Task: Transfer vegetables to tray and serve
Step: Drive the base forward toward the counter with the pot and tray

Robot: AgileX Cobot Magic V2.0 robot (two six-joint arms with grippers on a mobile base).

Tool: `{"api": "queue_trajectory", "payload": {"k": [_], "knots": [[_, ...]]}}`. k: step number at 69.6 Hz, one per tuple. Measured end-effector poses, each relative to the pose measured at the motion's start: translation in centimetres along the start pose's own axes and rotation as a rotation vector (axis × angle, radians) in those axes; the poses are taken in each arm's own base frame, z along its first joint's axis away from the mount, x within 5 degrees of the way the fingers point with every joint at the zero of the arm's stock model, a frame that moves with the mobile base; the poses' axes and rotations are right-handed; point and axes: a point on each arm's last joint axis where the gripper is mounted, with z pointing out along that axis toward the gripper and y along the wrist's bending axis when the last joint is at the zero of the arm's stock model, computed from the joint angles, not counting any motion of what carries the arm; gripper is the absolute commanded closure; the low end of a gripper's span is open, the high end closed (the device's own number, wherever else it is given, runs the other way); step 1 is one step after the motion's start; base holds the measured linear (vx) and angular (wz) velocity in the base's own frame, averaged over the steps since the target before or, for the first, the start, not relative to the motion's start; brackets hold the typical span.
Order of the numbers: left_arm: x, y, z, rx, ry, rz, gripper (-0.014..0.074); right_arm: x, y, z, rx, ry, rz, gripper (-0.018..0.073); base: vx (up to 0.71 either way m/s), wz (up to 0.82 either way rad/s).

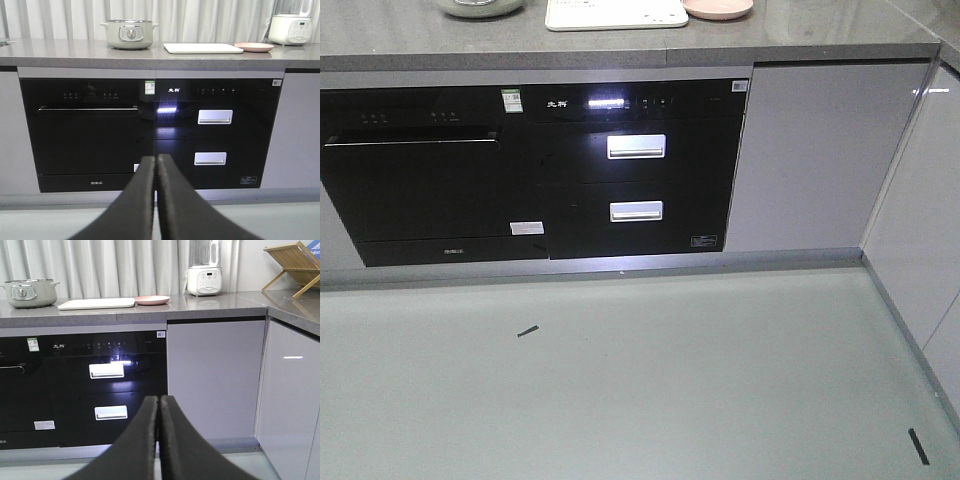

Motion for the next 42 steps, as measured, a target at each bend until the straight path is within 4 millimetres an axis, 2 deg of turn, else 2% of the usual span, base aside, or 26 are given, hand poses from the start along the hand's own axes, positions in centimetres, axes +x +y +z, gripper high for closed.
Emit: {"api": "queue_trajectory", "payload": {"k": [42], "knots": [[0.0, 0.0, 0.0, 0.0, 0.0, 0.0, 0.0604, 0.0, 0.0, 0.0, 0.0, 0.0, 0.0, 0.0564, 0.16, 0.0]]}}
